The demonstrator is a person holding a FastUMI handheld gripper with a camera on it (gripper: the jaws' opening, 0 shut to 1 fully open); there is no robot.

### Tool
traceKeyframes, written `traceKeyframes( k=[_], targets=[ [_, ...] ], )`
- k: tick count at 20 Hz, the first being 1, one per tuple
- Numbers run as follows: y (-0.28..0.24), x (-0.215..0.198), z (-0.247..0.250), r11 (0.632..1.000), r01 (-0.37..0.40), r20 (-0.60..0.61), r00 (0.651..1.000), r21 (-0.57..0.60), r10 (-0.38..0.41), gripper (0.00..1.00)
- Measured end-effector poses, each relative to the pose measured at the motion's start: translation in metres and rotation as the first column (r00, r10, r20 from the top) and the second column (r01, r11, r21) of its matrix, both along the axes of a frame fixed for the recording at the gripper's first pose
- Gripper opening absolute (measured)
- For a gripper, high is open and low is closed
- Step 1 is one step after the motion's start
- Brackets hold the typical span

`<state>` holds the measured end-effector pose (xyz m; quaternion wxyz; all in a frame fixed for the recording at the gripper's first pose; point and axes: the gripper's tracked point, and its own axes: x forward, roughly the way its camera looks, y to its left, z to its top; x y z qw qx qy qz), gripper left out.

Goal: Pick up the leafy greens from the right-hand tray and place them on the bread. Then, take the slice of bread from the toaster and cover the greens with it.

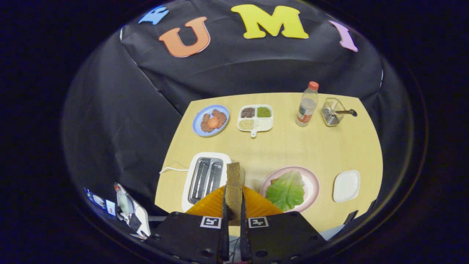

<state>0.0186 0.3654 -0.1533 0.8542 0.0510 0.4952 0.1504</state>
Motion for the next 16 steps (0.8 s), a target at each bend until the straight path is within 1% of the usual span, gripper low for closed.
traceKeyframes(
  k=[5,11,16],
  targets=[
    [-0.049,0.012,-0.053,0.997,0.066,-0.051,0.996,-0.030,-0.067,0.12],
    [-0.061,0.012,-0.096,0.994,0.102,-0.105,0.990,0.034,-0.098,0.12],
    [-0.062,0.017,-0.127,0.991,0.086,-0.110,0.991,0.102,-0.075,0.12]
  ],
)
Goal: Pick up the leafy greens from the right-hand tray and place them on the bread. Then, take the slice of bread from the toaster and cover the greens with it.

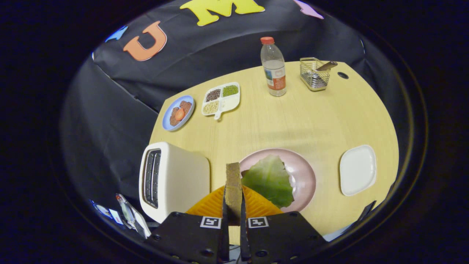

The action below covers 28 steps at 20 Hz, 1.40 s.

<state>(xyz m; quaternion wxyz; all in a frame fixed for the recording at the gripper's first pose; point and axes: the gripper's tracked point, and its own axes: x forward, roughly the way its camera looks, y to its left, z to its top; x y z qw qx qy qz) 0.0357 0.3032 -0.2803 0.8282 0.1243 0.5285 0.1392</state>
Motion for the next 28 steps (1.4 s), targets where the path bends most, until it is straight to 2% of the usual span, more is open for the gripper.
traceKeyframes(
  k=[7,11,12,13,20,22,26,28],
  targets=[
    [-0.013,0.007,-0.030,0.999,-0.045,0.030,0.999,-0.003,0.045,0.12],
    [-0.034,0.016,-0.045,0.994,-0.075,0.071,0.994,-0.082,0.081,0.16],
    [-0.037,0.016,-0.048,0.993,-0.077,0.072,0.994,-0.088,0.083,0.22],
    [-0.042,0.018,-0.051,0.993,-0.074,0.073,0.994,-0.096,0.081,0.22],
    [-0.070,0.025,-0.080,0.986,-0.064,0.067,0.995,-0.157,0.075,0.49],
    [-0.075,0.023,-0.084,0.984,-0.063,0.057,0.996,-0.164,0.073,0.60],
    [-0.086,0.026,-0.070,0.985,-0.031,0.121,0.991,-0.171,0.052,0.66],
    [-0.091,0.024,-0.059,0.985,-0.029,0.132,0.990,-0.169,0.052,0.73]
  ],
)
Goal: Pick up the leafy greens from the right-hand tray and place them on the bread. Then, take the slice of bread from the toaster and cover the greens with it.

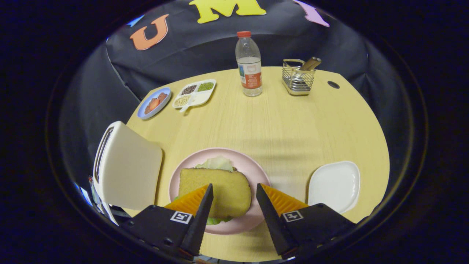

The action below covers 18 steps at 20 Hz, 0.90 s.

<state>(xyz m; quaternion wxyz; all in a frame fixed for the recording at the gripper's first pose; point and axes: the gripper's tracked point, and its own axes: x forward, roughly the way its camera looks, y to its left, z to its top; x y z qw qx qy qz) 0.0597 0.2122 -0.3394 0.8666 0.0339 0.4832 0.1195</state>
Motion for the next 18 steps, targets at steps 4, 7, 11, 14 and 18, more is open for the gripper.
traceKeyframes(
  k=[4,7,11,14,18],
  targets=[
    [-0.009,-0.006,0.030,0.998,0.047,0.027,0.998,0.037,-0.048,0.78],
    [-0.013,-0.009,0.068,0.998,0.046,0.129,0.990,0.033,-0.050,0.82],
    [-0.016,-0.015,0.126,0.998,0.052,0.264,0.963,0.030,-0.058,0.94],
    [-0.022,-0.015,0.178,0.997,0.068,0.396,0.915,0.028,-0.074,0.97],
    [-0.032,-0.027,0.255,0.994,0.106,0.561,0.823,-0.001,-0.087,0.96]
  ],
)
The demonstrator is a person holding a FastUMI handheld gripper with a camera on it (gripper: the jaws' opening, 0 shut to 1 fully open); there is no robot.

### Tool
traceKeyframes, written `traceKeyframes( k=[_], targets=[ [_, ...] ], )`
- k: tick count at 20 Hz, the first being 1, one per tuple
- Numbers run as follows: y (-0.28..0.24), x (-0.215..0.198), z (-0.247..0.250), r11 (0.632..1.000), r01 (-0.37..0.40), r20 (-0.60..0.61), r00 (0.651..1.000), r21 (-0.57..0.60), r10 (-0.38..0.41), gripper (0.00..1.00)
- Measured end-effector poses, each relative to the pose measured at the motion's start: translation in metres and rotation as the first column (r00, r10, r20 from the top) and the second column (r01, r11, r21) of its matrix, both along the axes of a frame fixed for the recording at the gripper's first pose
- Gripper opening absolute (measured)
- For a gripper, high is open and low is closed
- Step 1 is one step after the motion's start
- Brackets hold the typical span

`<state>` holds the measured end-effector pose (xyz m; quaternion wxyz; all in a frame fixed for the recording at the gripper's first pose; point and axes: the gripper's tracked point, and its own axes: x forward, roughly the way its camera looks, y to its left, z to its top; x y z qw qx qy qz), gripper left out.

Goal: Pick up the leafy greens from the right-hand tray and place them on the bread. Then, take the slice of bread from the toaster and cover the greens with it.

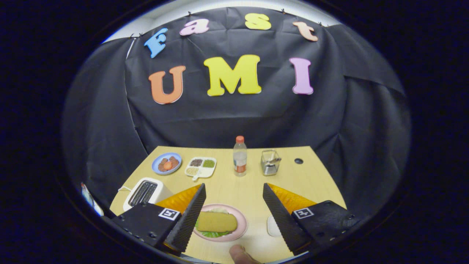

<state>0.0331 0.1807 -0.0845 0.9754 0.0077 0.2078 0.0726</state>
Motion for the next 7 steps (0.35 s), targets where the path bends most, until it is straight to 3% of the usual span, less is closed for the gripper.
traceKeyframes(
  k=[5,7],
  targets=[
    [-0.013,-0.025,0.081,0.996,0.084,0.182,0.979,0.028,-0.087,0.96],
    [-0.007,-0.038,0.109,0.997,0.067,0.268,0.961,0.032,-0.073,0.96]
  ],
)
